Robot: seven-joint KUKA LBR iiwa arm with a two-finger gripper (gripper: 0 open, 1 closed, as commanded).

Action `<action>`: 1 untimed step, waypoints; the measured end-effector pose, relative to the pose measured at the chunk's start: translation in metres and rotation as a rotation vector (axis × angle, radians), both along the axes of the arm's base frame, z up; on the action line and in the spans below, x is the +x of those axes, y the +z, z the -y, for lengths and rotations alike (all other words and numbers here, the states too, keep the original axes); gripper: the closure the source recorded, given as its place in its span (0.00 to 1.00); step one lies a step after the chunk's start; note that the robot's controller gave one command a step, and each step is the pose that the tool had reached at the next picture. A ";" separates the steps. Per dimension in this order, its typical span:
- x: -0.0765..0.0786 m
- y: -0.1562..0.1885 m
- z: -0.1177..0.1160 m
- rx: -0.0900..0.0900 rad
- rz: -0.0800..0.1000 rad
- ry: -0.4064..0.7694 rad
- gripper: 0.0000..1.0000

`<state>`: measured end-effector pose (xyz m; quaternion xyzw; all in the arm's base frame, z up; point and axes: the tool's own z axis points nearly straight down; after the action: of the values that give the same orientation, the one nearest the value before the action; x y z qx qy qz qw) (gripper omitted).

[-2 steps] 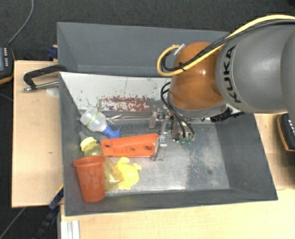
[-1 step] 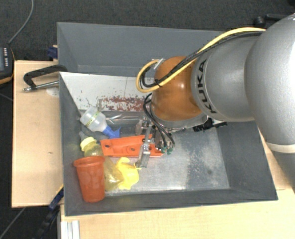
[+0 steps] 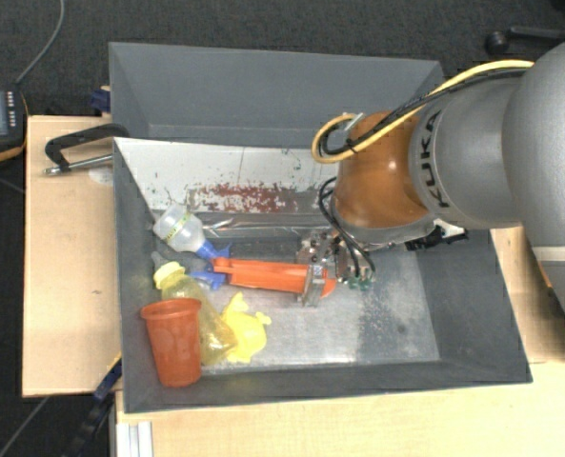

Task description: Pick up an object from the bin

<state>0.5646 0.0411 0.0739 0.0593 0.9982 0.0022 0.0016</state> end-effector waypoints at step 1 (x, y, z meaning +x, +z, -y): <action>0.000 0.000 0.000 0.000 0.000 0.000 0.00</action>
Offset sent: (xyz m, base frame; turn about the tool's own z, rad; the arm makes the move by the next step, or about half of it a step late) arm 0.0000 0.0000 0.0000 0.0000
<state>0.5646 0.0412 0.0739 0.0595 0.9982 0.0023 0.0016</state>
